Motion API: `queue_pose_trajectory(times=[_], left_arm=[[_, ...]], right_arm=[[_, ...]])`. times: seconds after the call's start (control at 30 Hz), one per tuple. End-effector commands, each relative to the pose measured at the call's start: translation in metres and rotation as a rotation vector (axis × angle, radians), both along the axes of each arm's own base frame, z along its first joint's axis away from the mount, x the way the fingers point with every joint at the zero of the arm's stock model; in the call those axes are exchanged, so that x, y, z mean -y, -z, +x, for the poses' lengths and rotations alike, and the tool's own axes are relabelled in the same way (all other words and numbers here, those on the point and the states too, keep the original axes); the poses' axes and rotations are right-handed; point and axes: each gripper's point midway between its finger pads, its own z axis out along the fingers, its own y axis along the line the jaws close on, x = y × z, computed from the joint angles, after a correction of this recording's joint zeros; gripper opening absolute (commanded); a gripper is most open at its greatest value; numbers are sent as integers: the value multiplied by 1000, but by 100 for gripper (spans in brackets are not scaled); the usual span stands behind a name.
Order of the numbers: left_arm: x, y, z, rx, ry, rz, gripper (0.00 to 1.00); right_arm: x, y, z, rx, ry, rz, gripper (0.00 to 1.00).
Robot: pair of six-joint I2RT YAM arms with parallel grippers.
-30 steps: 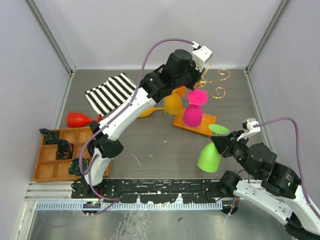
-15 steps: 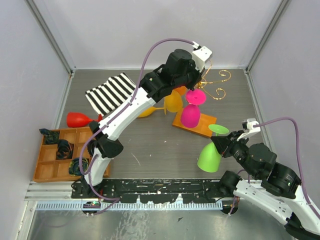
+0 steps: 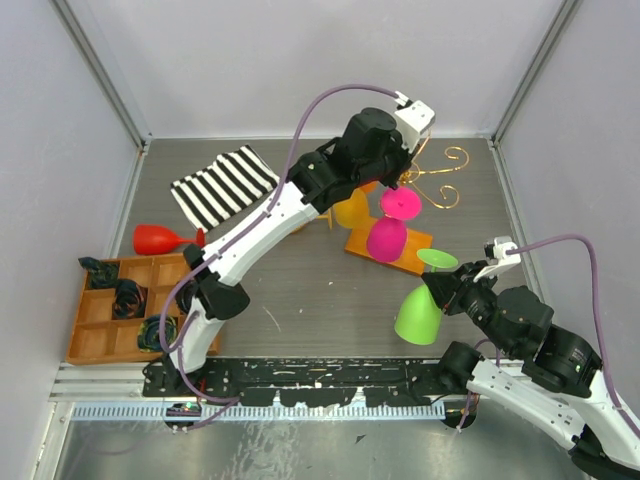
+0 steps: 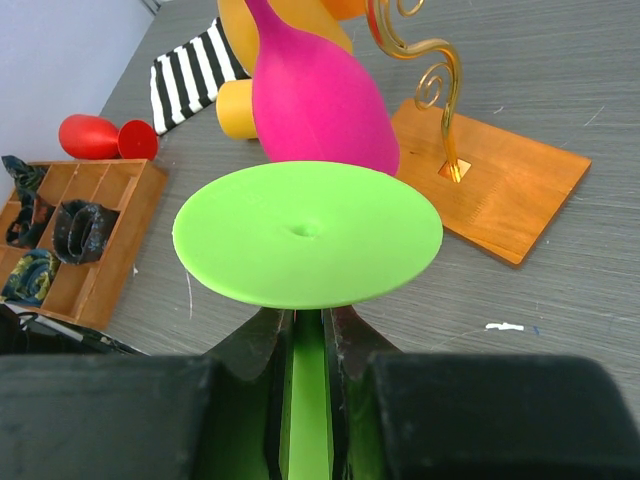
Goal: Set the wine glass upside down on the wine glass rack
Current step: Adjust the wine rack at the center of the board.
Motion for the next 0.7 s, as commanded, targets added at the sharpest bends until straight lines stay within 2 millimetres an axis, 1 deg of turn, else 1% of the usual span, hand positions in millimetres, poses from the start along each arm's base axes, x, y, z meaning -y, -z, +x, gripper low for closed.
queue_pose_trajectory(times=[0.0, 0.13, 0.37, 0.57, 0.67], left_arm=[[-2, 2, 10, 31, -117, 12, 0], [5, 5, 8, 42, -150, 9, 0], [17, 0, 10, 63, -172, -30, 0], [21, 5, 16, 72, -187, -32, 3], [23, 7, 17, 72, -188, -34, 7]], right_arm=[[-1, -15, 4, 37, 16, 55, 1], [-1, -15, 3, 37, 14, 56, 1], [0, -16, 3, 41, 16, 62, 1], [1, -16, 2, 42, 16, 63, 1], [1, -16, 2, 45, 17, 64, 1]])
